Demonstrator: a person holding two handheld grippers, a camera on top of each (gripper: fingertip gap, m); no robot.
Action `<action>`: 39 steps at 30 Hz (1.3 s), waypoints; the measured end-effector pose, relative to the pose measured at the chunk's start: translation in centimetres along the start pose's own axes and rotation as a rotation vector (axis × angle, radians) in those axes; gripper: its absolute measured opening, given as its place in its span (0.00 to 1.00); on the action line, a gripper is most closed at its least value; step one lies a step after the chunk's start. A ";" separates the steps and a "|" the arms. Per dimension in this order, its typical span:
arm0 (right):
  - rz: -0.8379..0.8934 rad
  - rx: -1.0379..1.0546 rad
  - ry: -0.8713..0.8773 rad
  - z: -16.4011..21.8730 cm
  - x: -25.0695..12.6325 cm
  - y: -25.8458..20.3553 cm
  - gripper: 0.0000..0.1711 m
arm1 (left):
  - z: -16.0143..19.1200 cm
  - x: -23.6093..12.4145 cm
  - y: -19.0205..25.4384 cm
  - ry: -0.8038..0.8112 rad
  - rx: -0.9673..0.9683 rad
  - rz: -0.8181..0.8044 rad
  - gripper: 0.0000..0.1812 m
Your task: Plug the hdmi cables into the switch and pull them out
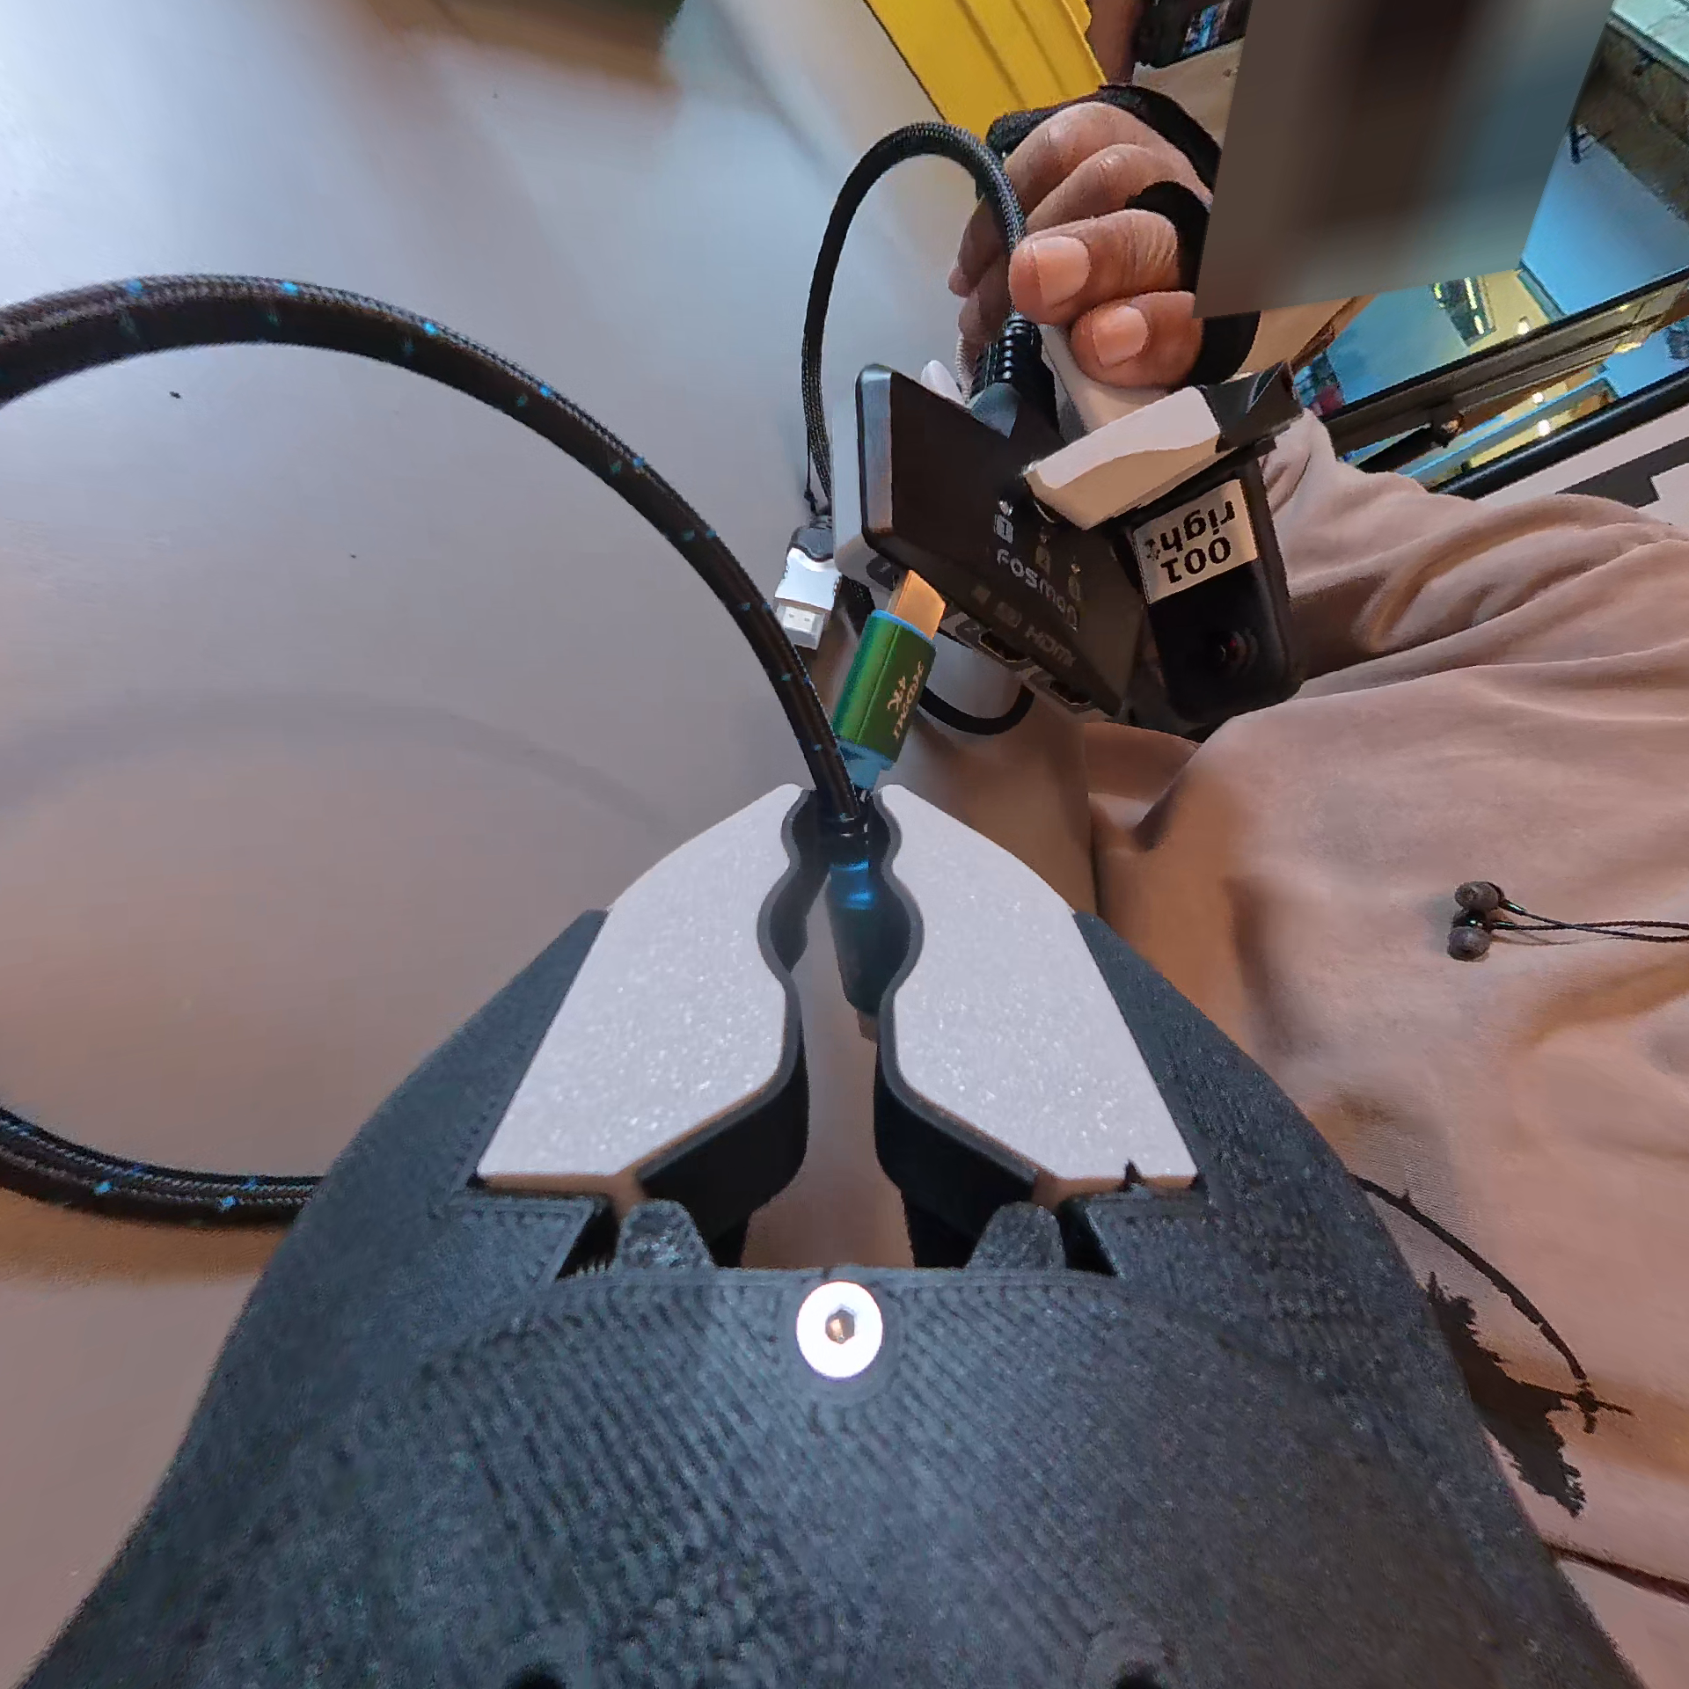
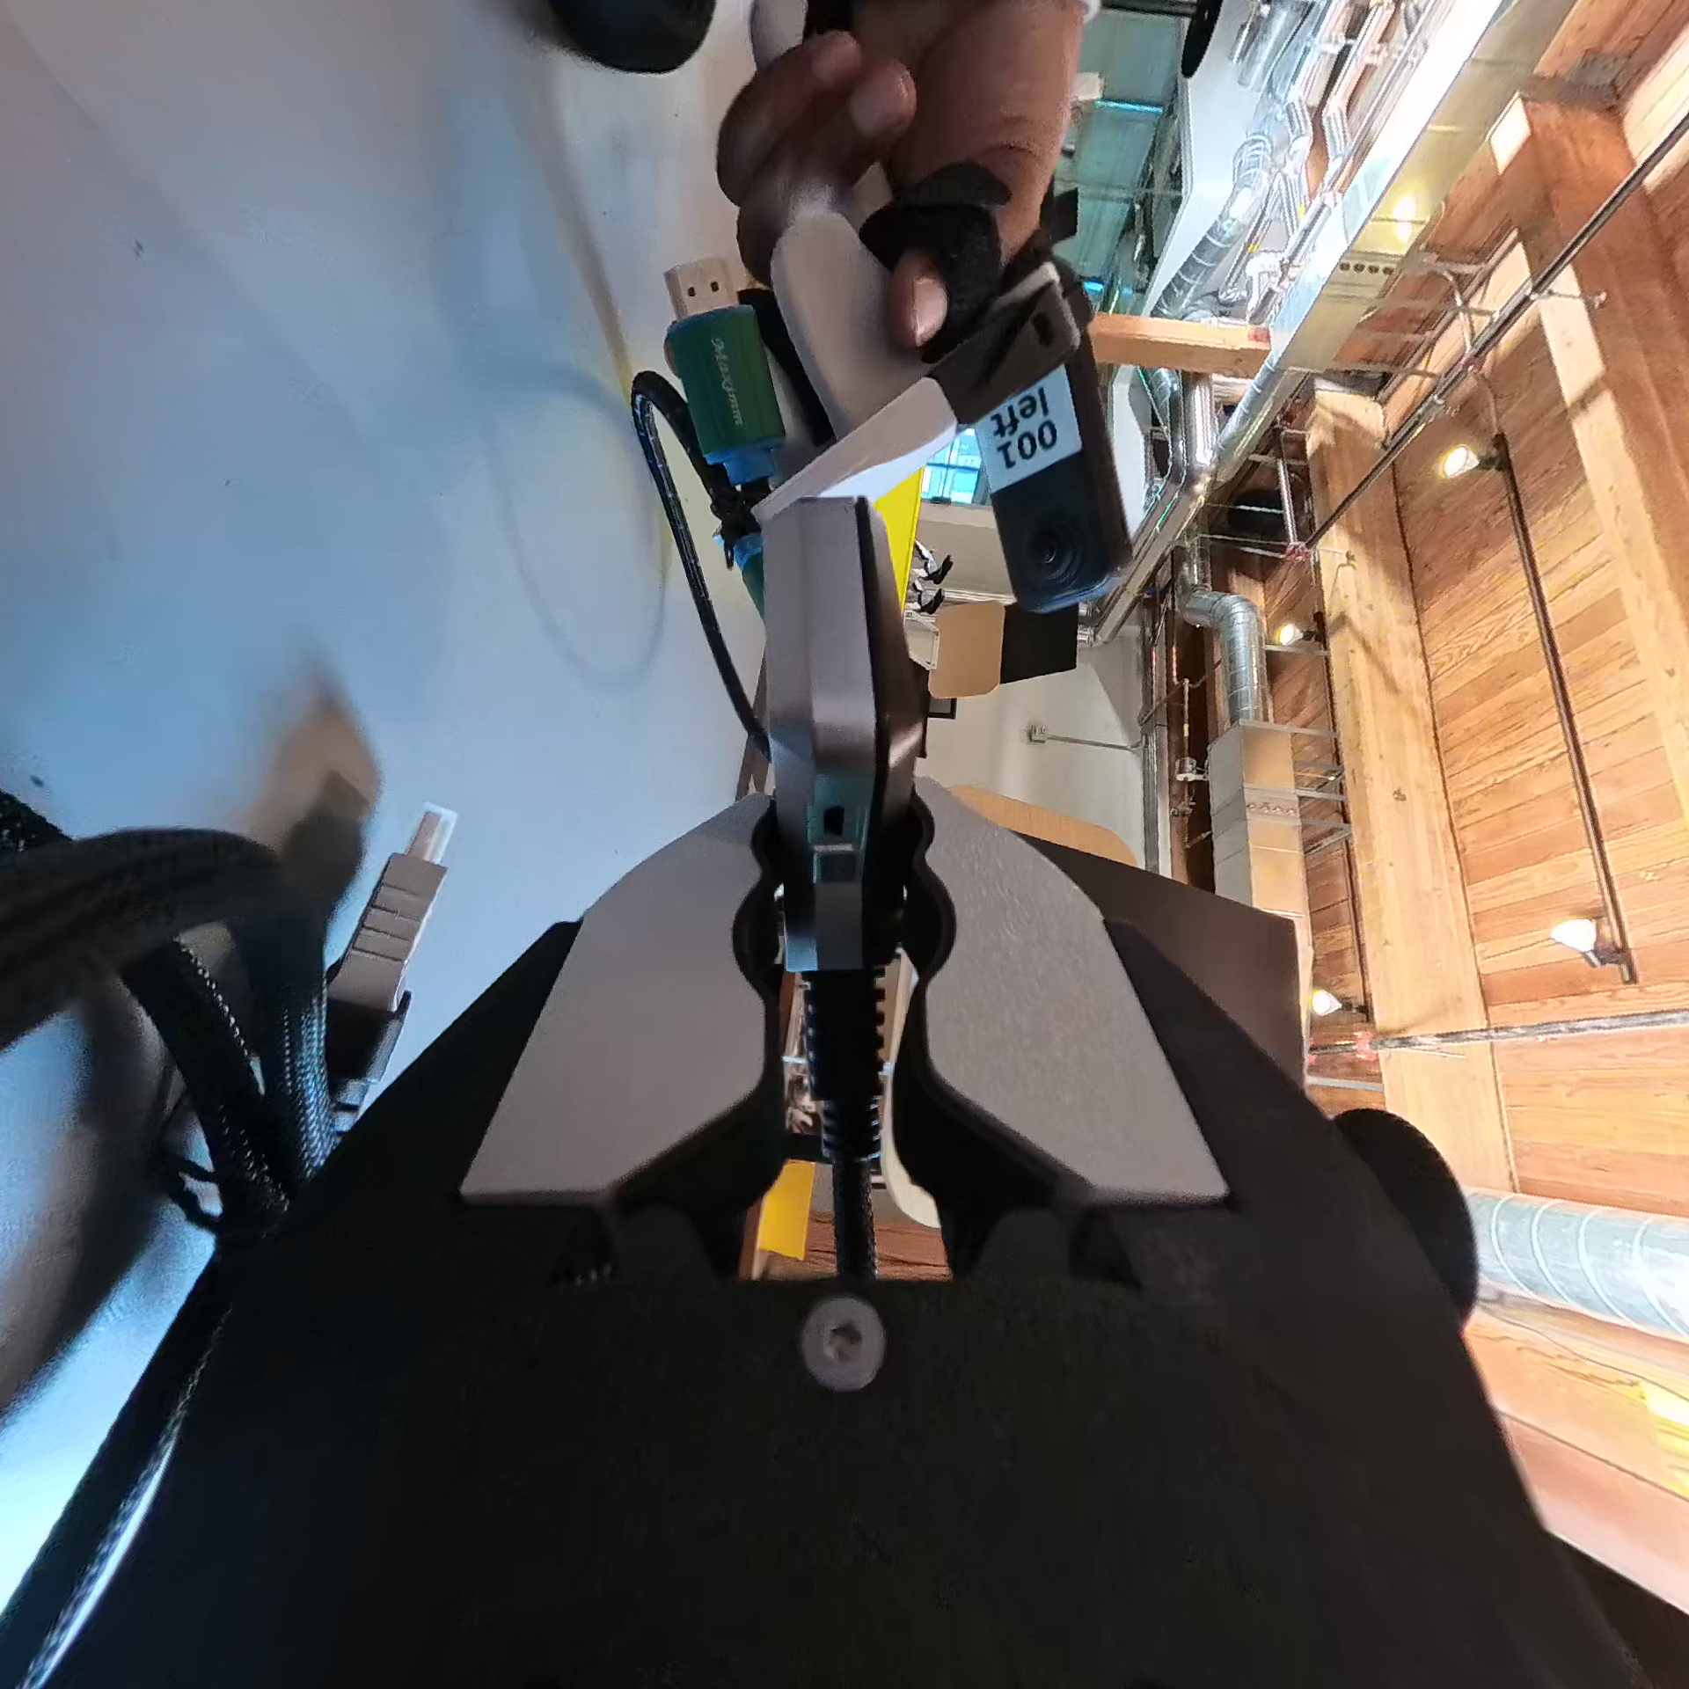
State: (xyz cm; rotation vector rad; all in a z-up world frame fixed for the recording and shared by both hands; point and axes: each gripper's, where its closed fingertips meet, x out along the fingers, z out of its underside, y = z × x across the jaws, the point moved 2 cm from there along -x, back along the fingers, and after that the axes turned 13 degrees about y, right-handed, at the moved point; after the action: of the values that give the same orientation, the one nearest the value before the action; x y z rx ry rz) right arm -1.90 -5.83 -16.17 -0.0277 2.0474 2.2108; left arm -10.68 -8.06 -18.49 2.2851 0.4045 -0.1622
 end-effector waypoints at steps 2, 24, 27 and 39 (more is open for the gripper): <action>-0.007 -0.020 0.000 0.2 0.0 0.0 0.13 | -0.1 0.1 -0.1 -0.015 -0.030 0.011 0.06; -0.133 -0.242 0.096 0.3 0.1 0.6 0.13 | -0.5 0.2 0.1 -0.296 -0.181 -0.060 0.06; -0.158 -0.296 0.113 0.3 0.0 1.0 0.13 | -0.6 0.3 0.3 -0.315 -0.193 -0.064 0.06; -0.109 -0.277 0.183 -2.3 0.7 3.1 0.13 | -2.5 0.9 1.2 -0.230 -0.175 0.002 0.05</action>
State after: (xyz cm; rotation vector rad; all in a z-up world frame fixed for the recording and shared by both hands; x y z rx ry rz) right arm -3.13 -8.33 -13.32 -0.3720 1.7535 2.4819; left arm -9.49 -6.79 -16.17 2.0670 0.2853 -0.3702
